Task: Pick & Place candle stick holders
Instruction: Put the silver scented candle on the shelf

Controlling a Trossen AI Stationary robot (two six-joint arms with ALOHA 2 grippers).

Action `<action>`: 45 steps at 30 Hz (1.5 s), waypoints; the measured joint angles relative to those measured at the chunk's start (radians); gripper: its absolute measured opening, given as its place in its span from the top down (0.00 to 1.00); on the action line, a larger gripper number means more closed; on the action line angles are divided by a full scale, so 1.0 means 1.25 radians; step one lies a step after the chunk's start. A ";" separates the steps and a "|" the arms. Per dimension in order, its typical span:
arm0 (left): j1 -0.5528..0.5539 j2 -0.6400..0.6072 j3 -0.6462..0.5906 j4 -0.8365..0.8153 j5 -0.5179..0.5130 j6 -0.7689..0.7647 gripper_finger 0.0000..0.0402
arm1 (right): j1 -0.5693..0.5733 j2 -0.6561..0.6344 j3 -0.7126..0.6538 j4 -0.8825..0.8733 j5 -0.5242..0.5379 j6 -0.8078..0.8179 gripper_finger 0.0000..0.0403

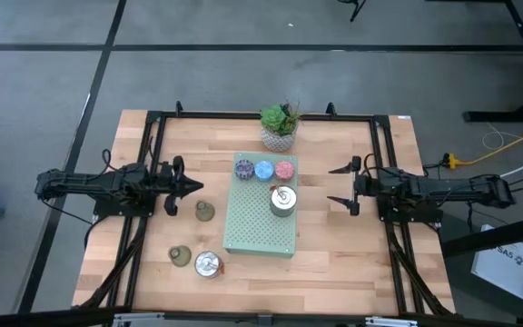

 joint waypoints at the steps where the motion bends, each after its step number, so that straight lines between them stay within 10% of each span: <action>1: 0.000 0.000 0.006 0.001 0.000 0.006 0.98 | 0.000 0.000 0.000 0.000 0.000 0.003 0.01; 14: -0.001 0.088 0.217 -0.140 0.133 0.021 0.94 | 0.000 0.000 0.000 -0.001 -0.010 0.024 0.01; 29: -0.002 0.401 0.429 -0.212 0.300 0.044 0.52 | 0.000 0.001 0.000 -0.001 -0.013 0.072 0.01; 45: -0.193 0.590 0.599 -0.287 0.221 0.149 0.35 | 0.000 0.001 0.000 -0.001 -0.013 0.072 0.01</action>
